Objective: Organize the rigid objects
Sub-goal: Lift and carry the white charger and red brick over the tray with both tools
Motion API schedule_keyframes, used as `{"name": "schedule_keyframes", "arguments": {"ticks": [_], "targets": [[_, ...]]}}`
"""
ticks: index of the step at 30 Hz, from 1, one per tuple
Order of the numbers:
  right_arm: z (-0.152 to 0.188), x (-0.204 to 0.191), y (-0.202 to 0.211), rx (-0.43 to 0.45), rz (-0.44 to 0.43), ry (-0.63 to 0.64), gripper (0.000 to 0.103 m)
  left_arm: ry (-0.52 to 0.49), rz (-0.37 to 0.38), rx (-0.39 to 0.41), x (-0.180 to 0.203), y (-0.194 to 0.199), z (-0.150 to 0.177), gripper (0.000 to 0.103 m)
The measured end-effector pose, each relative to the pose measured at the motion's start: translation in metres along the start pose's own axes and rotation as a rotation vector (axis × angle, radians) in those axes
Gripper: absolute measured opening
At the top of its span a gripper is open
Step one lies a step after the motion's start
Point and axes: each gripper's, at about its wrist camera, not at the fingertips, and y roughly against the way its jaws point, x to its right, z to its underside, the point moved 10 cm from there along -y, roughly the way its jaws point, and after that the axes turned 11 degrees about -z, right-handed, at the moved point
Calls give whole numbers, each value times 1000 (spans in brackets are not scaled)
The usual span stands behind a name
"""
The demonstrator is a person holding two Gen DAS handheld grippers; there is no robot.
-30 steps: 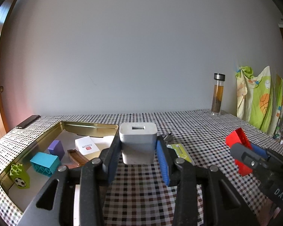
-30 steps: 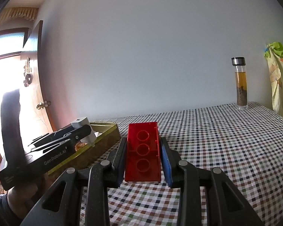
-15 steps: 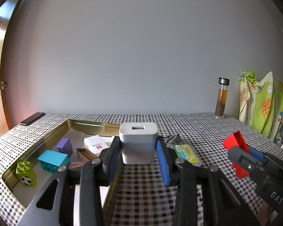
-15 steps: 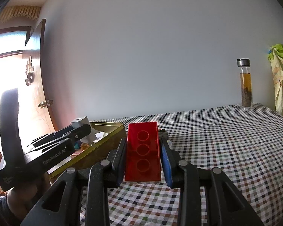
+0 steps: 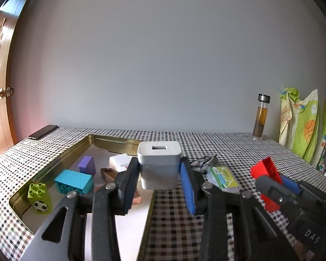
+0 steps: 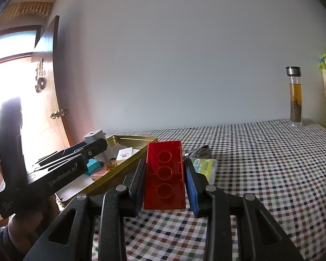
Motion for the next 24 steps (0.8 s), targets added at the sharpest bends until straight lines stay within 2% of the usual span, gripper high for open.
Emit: {"name": "schedule_keyframes", "arguments": {"ticks": [16, 24], "targets": [[4, -28, -17, -32, -51, 28, 36, 29, -3, -1, -22, 5, 2, 37], [11, -34, -21, -58, -75, 30, 36, 38, -31, -18, -40, 4, 7, 37]]}}
